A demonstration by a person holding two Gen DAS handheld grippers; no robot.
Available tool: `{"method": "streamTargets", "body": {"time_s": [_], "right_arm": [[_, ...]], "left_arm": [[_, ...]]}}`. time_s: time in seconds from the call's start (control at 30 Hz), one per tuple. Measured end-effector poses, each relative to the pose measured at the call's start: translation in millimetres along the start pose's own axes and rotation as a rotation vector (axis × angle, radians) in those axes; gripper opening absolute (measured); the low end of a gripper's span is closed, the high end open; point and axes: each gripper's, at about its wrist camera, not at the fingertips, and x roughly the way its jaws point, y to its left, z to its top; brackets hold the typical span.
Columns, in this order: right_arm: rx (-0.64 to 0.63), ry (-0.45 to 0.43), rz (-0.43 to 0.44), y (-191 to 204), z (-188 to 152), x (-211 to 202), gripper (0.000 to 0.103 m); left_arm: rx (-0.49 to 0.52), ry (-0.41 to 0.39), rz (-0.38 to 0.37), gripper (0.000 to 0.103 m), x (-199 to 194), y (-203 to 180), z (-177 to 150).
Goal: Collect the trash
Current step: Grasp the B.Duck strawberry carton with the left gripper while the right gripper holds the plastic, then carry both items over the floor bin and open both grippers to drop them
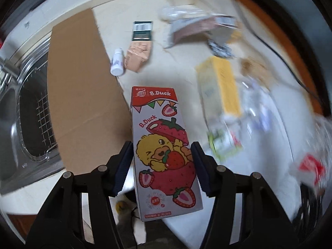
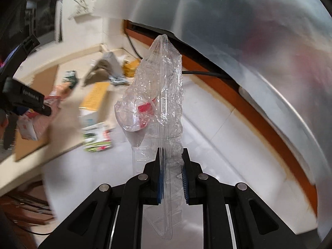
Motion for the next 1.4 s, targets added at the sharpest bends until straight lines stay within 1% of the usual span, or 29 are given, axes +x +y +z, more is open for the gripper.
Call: {"method": "streamTargets", "body": {"time_s": [0.03,0.1,0.17,0.23,0.27,0.33,0.37,0.43,0.47,0.57,0.63,0.67,0.73,0.77,0.8,0.93,1.03,1.07,1.1,1.17,1.23,1.27,1.33,1.4], "right_arm": [[0.015,0.007,0.026,8.4,-6.4,-9.5,0.014],[0.037,0.018,0.064,22.2,-15.9,-29.8,0.014],[0.065,0.040,0.100,35.8,-26.6,-54.4,0.014],[0.096,0.070,0.149,57.6,-45.6,-76.1,0.014],[0.098,0.079,0.156,66.9,-53.6,-91.2,0.014],[0.088,0.100,0.163,92.5,-76.9,-104.4,0.014],[0.085,0.109,0.167,95.2,-85.3,-118.1,0.014],[0.074,0.154,0.178,123.9,-111.2,-119.6,0.014],[0.072,0.175,0.181,134.2,-121.8,-120.1,0.014],[0.055,0.253,0.192,168.9,-165.1,-106.3,0.014],[0.026,0.331,0.194,200.8,-201.5,-77.8,0.014],[0.022,0.360,0.200,208.0,-218.2,-70.1,0.014],[-0.001,0.454,0.207,234.8,-259.9,-24.2,0.014],[-0.002,0.485,0.210,242.2,-274.5,-8.8,0.015],[0.003,0.537,0.226,254.1,-299.5,19.9,0.015],[0.047,0.723,0.275,291.4,-393.0,136.3,0.015],[0.039,0.788,0.279,315.3,-442.9,209.2,0.015],[0.029,0.820,0.276,326.9,-465.3,242.3,0.015],[0.022,0.837,0.270,333.3,-478.8,262.6,0.015],[0.008,0.856,0.252,346.0,-501.2,300.9,0.015],[-0.008,0.864,0.240,355.7,-518.8,340.3,0.015],[-0.015,0.871,0.239,354.3,-509.8,363.5,0.015],[-0.020,0.886,0.235,355.2,-514.9,387.9,0.016],[-0.008,0.904,0.232,360.7,-526.0,401.5,0.021]], "left_arm": [[0.028,-0.012,-0.028,0.054,-13.2,5.5,-15.4],[0.078,-0.046,-0.112,0.054,-36.8,17.0,-46.3],[0.127,-0.074,-0.163,0.054,-56.6,26.9,-76.9],[0.184,-0.091,-0.174,0.054,-71.5,37.8,-108.6],[0.209,-0.093,-0.183,0.054,-76.9,43.6,-122.5],[0.250,-0.091,-0.205,0.054,-85.2,56.5,-151.4],[0.270,-0.090,-0.211,0.054,-87.7,63.9,-165.1],[0.313,-0.102,-0.197,0.054,-88.3,80.5,-194.6],[0.328,-0.106,-0.193,0.054,-84.1,87.5,-204.3],[0.364,-0.089,-0.156,0.054,-60.3,110.0,-241.0],[0.383,-0.062,-0.123,0.054,-32.0,125.0,-266.4],[0.387,-0.048,-0.105,0.054,-16.8,130.7,-275.5],[0.396,-0.006,-0.066,0.054,24.7,142.5,-298.1],[0.400,0.024,-0.046,0.054,53.8,149.4,-311.8],[0.403,0.044,-0.036,0.054,75.9,154.0,-320.5],[0.395,0.135,-0.009,0.054,194.0,175.4,-358.7],[0.345,0.219,0.007,0.054,290.2,194.8,-382.3],[0.329,0.240,0.015,0.054,319.1,198.9,-388.3],[0.319,0.263,0.032,0.054,346.5,204.2,-394.4],[0.311,0.283,0.046,0.054,387.7,213.7,-404.5],[0.301,0.304,0.043,0.054,419.3,220.9,-410.4],[0.299,0.311,0.043,0.055,430.6,223.7,-412.5],[0.301,0.332,0.039,0.055,451.8,228.4,-417.5],[0.319,0.345,0.052,0.055,462.1,232.5,-427.5]]}}
